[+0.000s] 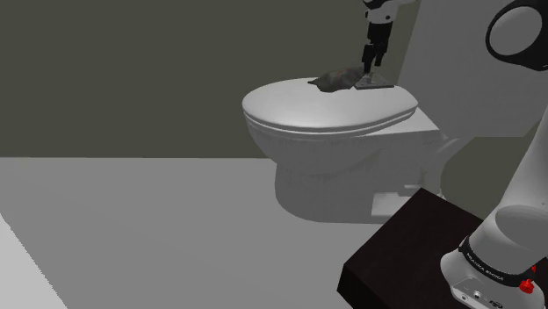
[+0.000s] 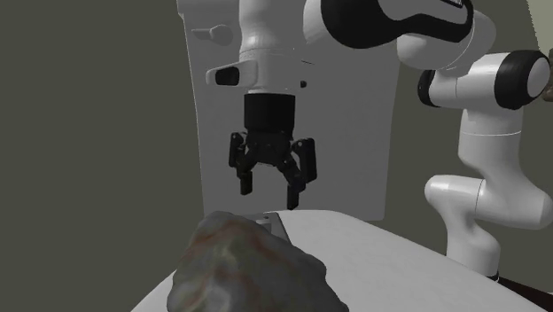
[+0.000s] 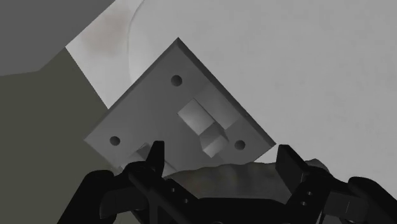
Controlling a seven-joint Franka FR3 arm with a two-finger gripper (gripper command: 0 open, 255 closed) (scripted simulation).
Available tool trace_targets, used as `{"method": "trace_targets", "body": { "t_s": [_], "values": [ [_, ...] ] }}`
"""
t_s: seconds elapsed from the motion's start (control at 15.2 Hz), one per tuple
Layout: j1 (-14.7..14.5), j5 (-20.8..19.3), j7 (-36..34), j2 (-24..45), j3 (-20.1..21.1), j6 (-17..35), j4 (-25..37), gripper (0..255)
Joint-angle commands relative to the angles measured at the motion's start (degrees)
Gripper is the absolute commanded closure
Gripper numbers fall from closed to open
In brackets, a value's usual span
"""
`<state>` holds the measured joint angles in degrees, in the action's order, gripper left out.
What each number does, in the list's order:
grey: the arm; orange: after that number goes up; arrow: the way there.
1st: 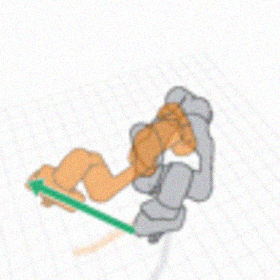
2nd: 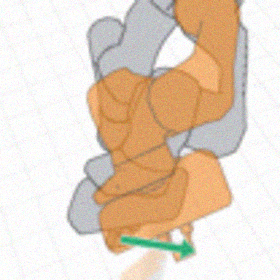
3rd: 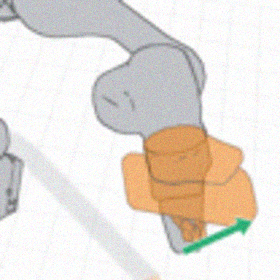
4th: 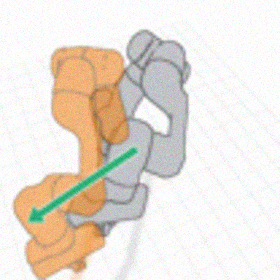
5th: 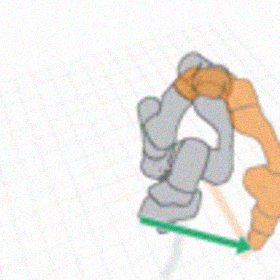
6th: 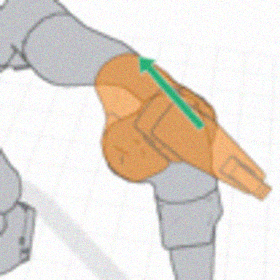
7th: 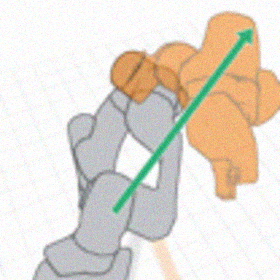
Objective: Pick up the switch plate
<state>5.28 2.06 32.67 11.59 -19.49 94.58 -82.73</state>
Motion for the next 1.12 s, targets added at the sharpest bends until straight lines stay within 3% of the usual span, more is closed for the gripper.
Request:
{"method": "trace_targets", "body": {
  "t_s": [0.0,0.46,0.53,1.06],
  "values": [
    [0.1,0.3,0.3,0.9,0.0,1.4,-0.5,0],
    [-0.1,0.1,0.1,0.3,0.1,5.9,-5.5,0],
    [-0.1,0.2,0.1,0.4,0.1,5.9,-5.4,255],
    [-0.1,0.1,0.1,0.3,0.1,5.8,-5.4,255]
  ]
}}
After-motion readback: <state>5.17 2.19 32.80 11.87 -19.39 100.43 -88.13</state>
